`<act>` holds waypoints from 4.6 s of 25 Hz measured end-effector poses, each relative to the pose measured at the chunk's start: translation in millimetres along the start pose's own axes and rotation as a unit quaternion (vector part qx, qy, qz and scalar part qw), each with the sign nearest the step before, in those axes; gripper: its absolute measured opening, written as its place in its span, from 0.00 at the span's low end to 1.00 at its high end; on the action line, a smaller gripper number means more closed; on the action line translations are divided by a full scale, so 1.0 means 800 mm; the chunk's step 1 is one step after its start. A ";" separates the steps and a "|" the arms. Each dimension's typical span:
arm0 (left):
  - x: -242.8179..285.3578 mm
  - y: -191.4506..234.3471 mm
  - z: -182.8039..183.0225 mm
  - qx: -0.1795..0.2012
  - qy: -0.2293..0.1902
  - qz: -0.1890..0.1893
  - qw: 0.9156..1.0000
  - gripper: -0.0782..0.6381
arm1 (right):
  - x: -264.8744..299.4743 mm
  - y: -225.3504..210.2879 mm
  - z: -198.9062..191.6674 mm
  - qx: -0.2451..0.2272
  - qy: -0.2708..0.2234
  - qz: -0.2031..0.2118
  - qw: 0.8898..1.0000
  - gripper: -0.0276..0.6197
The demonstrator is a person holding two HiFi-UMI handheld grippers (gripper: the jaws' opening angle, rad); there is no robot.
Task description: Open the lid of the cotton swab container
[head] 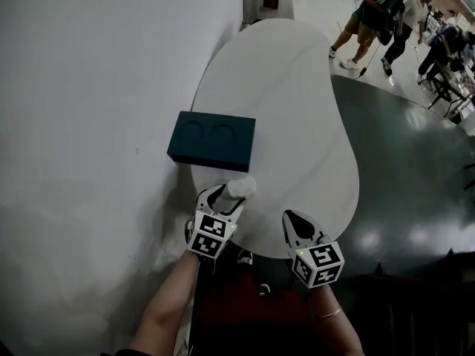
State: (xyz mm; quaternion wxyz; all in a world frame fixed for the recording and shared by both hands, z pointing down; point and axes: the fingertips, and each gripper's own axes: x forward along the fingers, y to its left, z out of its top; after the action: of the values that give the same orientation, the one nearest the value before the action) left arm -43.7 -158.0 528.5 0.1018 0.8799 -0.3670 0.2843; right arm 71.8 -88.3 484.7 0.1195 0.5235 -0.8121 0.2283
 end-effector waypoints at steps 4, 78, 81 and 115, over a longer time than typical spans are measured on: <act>0.008 -0.004 0.003 0.023 0.006 -0.028 0.999 0.44 | 0.006 -0.001 0.000 0.002 0.005 -0.002 1.000 0.07; 0.007 -0.094 0.082 0.126 -0.012 -0.159 0.979 0.46 | -0.016 0.040 0.073 -0.276 0.073 0.114 0.952 0.07; 0.010 -0.106 0.085 0.131 -0.008 -0.162 0.978 0.46 | -0.022 0.034 0.077 -0.296 0.082 0.118 0.944 0.08; 0.022 -0.149 0.086 0.168 0.008 -0.182 0.969 0.46 | -0.011 0.027 0.053 -0.572 0.275 0.208 0.744 0.32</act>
State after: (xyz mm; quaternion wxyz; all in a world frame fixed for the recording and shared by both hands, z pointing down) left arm 79.2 -110.6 485.5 0.0053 0.9341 -0.1464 0.3256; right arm 58.2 -94.5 438.9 0.5648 0.0895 -0.8106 -0.1260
